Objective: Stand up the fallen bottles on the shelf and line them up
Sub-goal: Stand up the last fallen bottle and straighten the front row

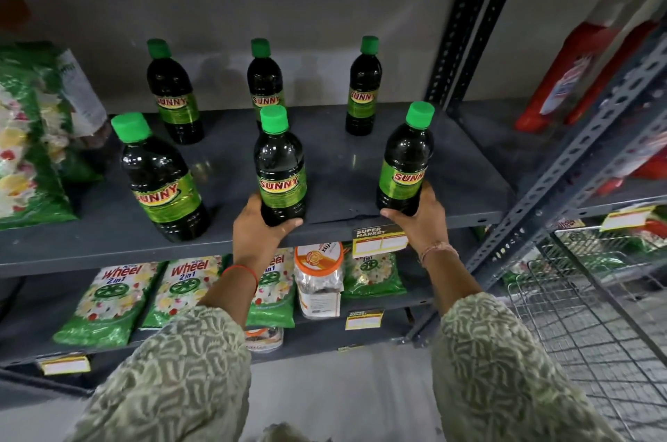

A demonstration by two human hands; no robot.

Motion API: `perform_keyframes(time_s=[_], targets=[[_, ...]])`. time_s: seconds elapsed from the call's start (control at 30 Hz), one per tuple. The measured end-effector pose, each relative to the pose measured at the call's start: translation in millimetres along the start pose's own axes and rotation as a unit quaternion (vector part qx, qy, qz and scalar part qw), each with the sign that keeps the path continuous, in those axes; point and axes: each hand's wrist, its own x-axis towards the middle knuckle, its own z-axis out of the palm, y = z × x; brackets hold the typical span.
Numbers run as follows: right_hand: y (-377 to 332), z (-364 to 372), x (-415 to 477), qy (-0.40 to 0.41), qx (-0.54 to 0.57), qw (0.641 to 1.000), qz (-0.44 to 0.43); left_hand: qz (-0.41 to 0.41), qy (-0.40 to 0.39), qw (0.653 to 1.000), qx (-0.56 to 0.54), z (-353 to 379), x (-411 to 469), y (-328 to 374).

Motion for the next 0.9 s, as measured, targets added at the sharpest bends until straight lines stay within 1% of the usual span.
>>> perform_keyframes(time_s=[0.27, 0.4, 0.43, 0.5, 0.57, 0.6, 0.63, 0.67, 0.7, 0.77, 0.8, 0.83, 0.9], targets=[[4, -6, 3, -0.018, 0.011, 1.000, -0.006, -0.008, 0.000, 1.000, 0.005, 4, -2, -1], [3, -3, -1, -0.017, 0.023, 1.000, -0.008, -0.010, -0.029, 1.000, -0.006, 0, -3, 2], [3, -1, -5, 0.000, 0.040, 0.999, -0.008, -0.010, -0.032, 0.999, -0.012, -3, -4, 1], [1, 6, -22, 0.073, 0.059, 0.996, -0.001, -0.014, -0.010, 0.999, -0.032, -11, -11, -4], [-4, 21, -50, 0.139, 0.030, 0.989, -0.037, -0.006, 0.050, 0.999, -0.021, -21, -25, -13], [-10, 31, -64, 0.147, 0.011, 0.986, -0.073, 0.004, 0.096, 0.995, 0.004, -27, -32, -19], [-18, 43, -76, 0.135, -0.009, 0.985, -0.109, 0.008, 0.148, 0.989, 0.022, -33, -38, -26], [-28, 54, -82, 0.098, -0.018, 0.986, -0.133, 0.001, 0.200, 0.979, 0.025, -40, -42, -32], [-39, 65, -83, 0.039, -0.013, 0.989, -0.142, -0.013, 0.244, 0.970, 0.016, -48, -43, -37], [-59, 85, -71, -0.089, 0.022, 0.991, -0.102, -0.049, 0.294, 0.955, 0.005, -64, -35, -45], [-67, 93, -62, -0.125, 0.045, 0.989, -0.064, -0.067, 0.298, 0.952, 0.010, -72, -29, -49], [-73, 101, -51, -0.141, 0.061, 0.987, -0.035, -0.081, 0.284, 0.955, 0.010, -79, -22, -52], [-78, 115, -34, -0.157, 0.050, 0.986, -0.016, -0.101, 0.225, 0.969, 0.005, -88, -10, -57]])
